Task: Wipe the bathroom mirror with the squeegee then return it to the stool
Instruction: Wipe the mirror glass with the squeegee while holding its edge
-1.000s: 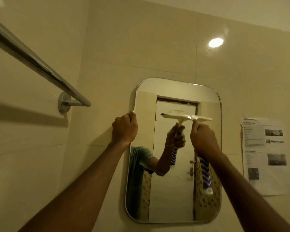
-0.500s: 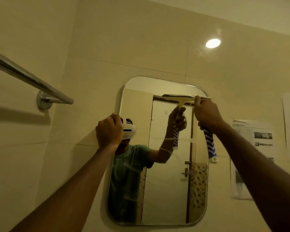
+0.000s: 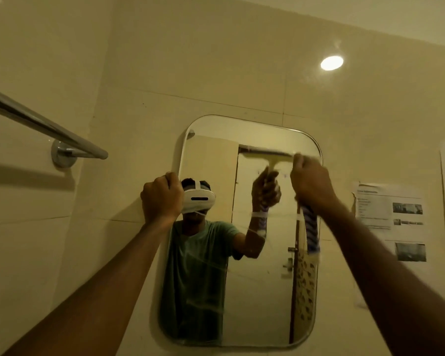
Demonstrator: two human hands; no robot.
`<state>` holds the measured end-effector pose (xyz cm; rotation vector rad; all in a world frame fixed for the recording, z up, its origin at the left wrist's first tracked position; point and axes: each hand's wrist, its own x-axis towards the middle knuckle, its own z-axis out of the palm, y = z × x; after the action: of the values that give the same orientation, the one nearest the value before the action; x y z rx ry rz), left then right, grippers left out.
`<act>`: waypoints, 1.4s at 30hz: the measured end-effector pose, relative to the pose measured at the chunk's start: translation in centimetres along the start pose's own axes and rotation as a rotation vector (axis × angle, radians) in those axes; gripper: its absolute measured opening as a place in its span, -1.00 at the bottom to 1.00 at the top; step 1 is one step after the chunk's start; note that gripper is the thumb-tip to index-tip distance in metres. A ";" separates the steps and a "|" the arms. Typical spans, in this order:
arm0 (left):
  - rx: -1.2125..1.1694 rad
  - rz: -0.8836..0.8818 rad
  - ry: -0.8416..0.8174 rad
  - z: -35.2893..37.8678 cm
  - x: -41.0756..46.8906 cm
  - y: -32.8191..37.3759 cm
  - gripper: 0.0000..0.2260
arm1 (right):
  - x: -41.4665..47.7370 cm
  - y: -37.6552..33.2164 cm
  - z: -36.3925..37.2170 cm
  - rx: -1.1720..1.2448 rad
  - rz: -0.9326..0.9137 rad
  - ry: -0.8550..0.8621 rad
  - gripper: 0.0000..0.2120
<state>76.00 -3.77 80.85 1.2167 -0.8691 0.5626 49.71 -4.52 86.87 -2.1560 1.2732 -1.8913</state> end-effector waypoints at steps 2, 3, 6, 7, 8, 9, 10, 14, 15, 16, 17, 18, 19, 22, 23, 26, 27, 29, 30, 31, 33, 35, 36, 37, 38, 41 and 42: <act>-0.014 -0.019 -0.011 -0.1 0.1 0.2 -0.58 | 3.0 -2.2 -0.4 -0.047 0.004 -0.030 -0.62; -0.021 -0.026 -0.011 -0.1 0.2 0.3 -0.58 | 3.5 -2.5 -0.4 -0.065 0.028 -0.050 -0.66; -0.030 -0.031 -0.007 0.1 0.1 0.1 -0.58 | 1.3 -0.8 0.0 -0.049 0.094 -0.103 -0.66; -0.030 -0.029 -0.007 0.1 0.0 0.1 -0.58 | -0.4 0.3 0.5 -0.044 0.096 -0.114 -0.66; -0.026 -0.027 -0.007 0.2 0.0 0.1 -0.58 | -2.3 1.6 1.1 -0.044 0.101 -0.129 -0.65; -0.018 -0.031 -0.009 0.2 0.0 0.1 -0.58 | -4.3 2.6 1.6 -0.035 0.115 -0.146 -0.62; -0.008 -0.037 -0.012 0.2 0.0 0.1 -0.58 | -6.2 3.3 2.0 -0.040 0.131 -0.161 -0.58; -0.026 -0.052 -0.008 0.1 0.1 0.2 -0.58 | -7.4 3.5 1.1 -0.122 0.169 -0.234 -0.55; -0.039 -0.057 -0.003 0.1 0.1 0.2 -0.58 | -5.9 2.9 0.3 -0.127 0.168 -0.213 -0.56; -0.042 -0.059 0.001 0.0 0.2 0.2 -0.58 | -4.0 2.2 -0.5 -0.127 0.168 -0.175 -0.56; -0.041 -0.057 0.004 -0.1 0.1 0.2 -0.59 | -2.2 1.6 -1.3 -0.108 0.174 -0.133 -0.55; -0.042 -0.051 0.008 -0.1 0.1 0.2 -0.59 | -0.8 1.2 -1.9 -0.080 0.185 -0.093 -0.55; -0.044 -0.044 0.011 0.0 0.1 0.1 -0.59 | 0.0 1.1 -2.1 -0.055 0.198 -0.070 -0.56; -0.058 -0.029 0.005 0.0 0.1 -0.1 -0.59 | -1.8 3.4 -0.5 0.006 0.193 -0.085 -0.61; -0.056 -0.023 0.001 0.1 0.1 -0.1 -0.59 | -3.5 4.6 0.3 0.025 0.193 -0.078 -0.62; -0.030 -0.009 -0.025 0.0 -0.1 0.0 -0.59 | -8.8 8.2 2.8 0.054 0.207 -0.084 -0.60; -0.018 -0.005 -0.035 -0.1 -0.2 0.1 -0.59 | -10.5 9.1 3.4 0.053 0.224 -0.095 -0.57; 0.007 0.001 -0.050 -0.4 -0.3 0.2 -0.60 | -13.0 9.8 3.9 0.044 0.262 -0.130 -0.53; 0.012 0.006 -0.058 -0.6 -0.4 0.2 -0.60 | -13.5 9.6 3.7 0.050 0.279 -0.150 -0.53; 0.011 0.011 -0.068 -0.7 -0.4 0.3 -0.60 | -13.3 9.1 3.3 0.052 0.290 -0.162 -0.54; 0.005 0.014 -0.083 -0.8 -0.2 0.3 -0.60 | -11.0 7.5 2.1 0.034 0.264 -0.134 -0.57; -0.007 0.013 -0.094 -0.9 0.0 0.2 -0.61 | -7.4 5.7 0.9 0.037 0.215 -0.074 -0.59; -0.012 0.014 -0.100 -1.0 0.0 0.1 -0.60 | -5.9 4.8 0.5 0.049 0.201 -0.049 -0.60; -0.015 0.017 -0.106 -1.0 0.0 0.0 -0.60 | -4.9 4.4 0.3 0.052 0.197 -0.033 -0.60; -0.018 0.016 -0.112 -1.0 0.0 0.0 -0.60 | -4.6 4.6 0.5 0.054 0.199 -0.029 -0.60; -0.045 -0.001 -0.123 -1.0 0.1 -0.1 -0.61 | -7.8 7.2 2.4 0.043 0.212 -0.050 -0.63; -0.053 -0.004 -0.126 -1.0 0.1 0.0 -0.61 | -9.8 8.3 3.5 0.038 0.219 -0.054 -0.62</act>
<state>76.37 -2.79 80.81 1.2148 -0.9813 0.4606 48.54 -6.25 73.75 -1.9436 1.3865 -1.7461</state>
